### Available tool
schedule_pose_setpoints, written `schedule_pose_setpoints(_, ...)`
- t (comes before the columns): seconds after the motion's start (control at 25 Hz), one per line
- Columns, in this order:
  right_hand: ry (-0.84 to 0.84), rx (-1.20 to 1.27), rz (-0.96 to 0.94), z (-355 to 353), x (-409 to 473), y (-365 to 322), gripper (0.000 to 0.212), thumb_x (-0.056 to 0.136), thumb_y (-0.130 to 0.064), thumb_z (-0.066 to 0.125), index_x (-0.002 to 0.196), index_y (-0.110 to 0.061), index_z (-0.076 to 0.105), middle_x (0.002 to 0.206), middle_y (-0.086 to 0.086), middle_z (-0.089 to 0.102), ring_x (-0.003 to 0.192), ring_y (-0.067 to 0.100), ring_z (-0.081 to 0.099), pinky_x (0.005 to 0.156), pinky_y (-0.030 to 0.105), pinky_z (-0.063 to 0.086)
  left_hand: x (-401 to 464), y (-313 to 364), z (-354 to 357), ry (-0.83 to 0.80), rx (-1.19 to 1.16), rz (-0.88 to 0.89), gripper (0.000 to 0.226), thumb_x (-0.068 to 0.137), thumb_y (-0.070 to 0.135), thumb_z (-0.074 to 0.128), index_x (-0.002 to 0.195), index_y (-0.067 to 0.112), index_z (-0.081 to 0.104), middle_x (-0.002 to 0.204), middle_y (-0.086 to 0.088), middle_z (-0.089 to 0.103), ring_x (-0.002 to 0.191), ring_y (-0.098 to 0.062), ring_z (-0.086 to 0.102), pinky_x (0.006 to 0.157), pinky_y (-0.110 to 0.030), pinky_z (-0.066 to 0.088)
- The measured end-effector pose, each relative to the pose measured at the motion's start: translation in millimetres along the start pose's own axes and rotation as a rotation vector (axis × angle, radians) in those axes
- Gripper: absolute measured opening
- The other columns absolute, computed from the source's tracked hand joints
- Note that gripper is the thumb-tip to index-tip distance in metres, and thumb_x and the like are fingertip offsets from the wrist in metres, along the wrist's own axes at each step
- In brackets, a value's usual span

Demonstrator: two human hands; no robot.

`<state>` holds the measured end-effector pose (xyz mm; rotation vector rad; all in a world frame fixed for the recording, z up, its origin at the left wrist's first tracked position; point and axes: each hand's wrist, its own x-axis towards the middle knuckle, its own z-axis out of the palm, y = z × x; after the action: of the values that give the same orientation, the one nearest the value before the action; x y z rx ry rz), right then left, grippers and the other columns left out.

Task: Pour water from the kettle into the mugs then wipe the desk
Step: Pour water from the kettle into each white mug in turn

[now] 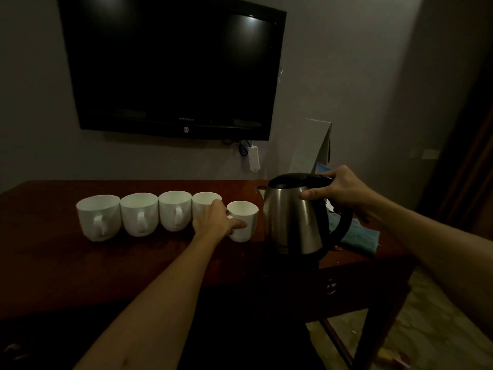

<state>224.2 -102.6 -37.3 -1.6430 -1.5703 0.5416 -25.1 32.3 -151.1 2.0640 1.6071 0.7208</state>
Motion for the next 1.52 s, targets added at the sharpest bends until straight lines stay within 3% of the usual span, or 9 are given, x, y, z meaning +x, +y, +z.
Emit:
schedule_pose_setpoints(0.2, -0.011, -0.023, 0.013, -1.8, 3.2, -1.1, 0.042, 0.067, -0.026, 0.084, 0.097, 0.001, 0.073, 0.071, 0.015, 0.063, 0.050, 0.019, 0.052, 0.042, 0.022, 0.043, -3.8, 1.5, -0.6, 0.003, -0.020, -0.004, 0.054, 0.076, 0.051, 0.080, 0.108, 0.014, 0.056, 0.098, -0.004, 0.066, 0.092, -0.020, 0.059, 0.064, -0.033, 0.040)
schedule_pose_setpoints(0.4, -0.033, -0.078, 0.004, -3.1, 8.8, -7.4, 0.043, 0.066, -0.026, 0.083, 0.093, 0.005, 0.071, 0.056, 0.005, 0.060, 0.042, 0.015, 0.052, 0.039, 0.020, 0.044, -4.1, 3.0, -2.0, -0.017, -0.050, -0.008, 0.057, 0.077, 0.049, 0.080, 0.112, 0.015, 0.052, 0.099, -0.003, 0.068, 0.094, -0.020, 0.057, 0.068, -0.035, 0.038)
schedule_pose_setpoints(0.64, -0.069, -0.109, 0.004, 0.4, 13.1, -16.8, 0.037, 0.077, -0.014, 0.079, 0.102, 0.011, 0.068, 0.060, 0.001, 0.064, 0.042, 0.004, 0.059, 0.041, 0.012, 0.043, -4.8, 3.5, -2.0, -0.013, -0.053, -0.003, 0.056, 0.079, 0.049, 0.079, 0.113, 0.014, 0.053, 0.100, -0.005, 0.070, 0.092, -0.017, 0.056, 0.060, -0.030, 0.034)
schedule_pose_setpoints(0.8, -0.083, -0.124, 0.003, 1.1, 14.8, -21.7, 0.038, 0.078, -0.014, 0.079, 0.103, 0.012, 0.067, 0.048, -0.007, 0.063, 0.041, 0.001, 0.058, 0.040, 0.011, 0.042, -1.1, 0.4, 2.2, 0.009, -0.078, -0.005, 0.057, 0.075, 0.052, 0.080, 0.110, 0.013, 0.060, 0.094, -0.003, 0.070, 0.092, -0.018, 0.061, 0.057, -0.029, 0.034)
schedule_pose_setpoints(1.0, -0.068, -0.139, -0.005, 1.7, 15.9, -21.7, 0.057, 0.065, -0.030, 0.084, 0.101, 0.012, 0.069, 0.054, 0.001, 0.062, 0.041, 0.007, 0.055, 0.040, 0.017, 0.043, 0.8, -0.9, 3.2, 0.018, -0.088, -0.008, 0.055, 0.074, 0.052, 0.082, 0.108, 0.014, 0.060, 0.093, -0.003, 0.070, 0.090, -0.018, 0.062, 0.056, -0.029, 0.035)
schedule_pose_setpoints(1.2, -0.078, -0.122, 0.000, 0.0, 16.9, -20.2, 0.057, 0.062, -0.031, 0.082, 0.099, 0.011, 0.069, 0.058, 0.003, 0.064, 0.041, 0.010, 0.054, 0.040, 0.019, 0.044, 0.2, -1.8, 4.5, 0.033, -0.079, -0.010, 0.053, 0.077, 0.048, 0.081, 0.111, 0.015, 0.057, 0.100, -0.004, 0.068, 0.092, -0.018, 0.059, 0.054, -0.027, 0.031)
schedule_pose_setpoints(1.52, -0.085, -0.148, -0.005, 0.6, 17.7, -21.3, 0.062, 0.058, -0.035, 0.083, 0.099, 0.010, 0.070, 0.063, 0.008, 0.063, 0.042, 0.011, 0.055, 0.040, 0.019, 0.044, 3.6, -3.0, 5.4, 0.030, -0.080, -0.008, 0.051, 0.077, 0.047, 0.081, 0.111, 0.014, 0.061, 0.097, -0.003, 0.070, 0.092, -0.018, 0.063, 0.057, -0.028, 0.038)
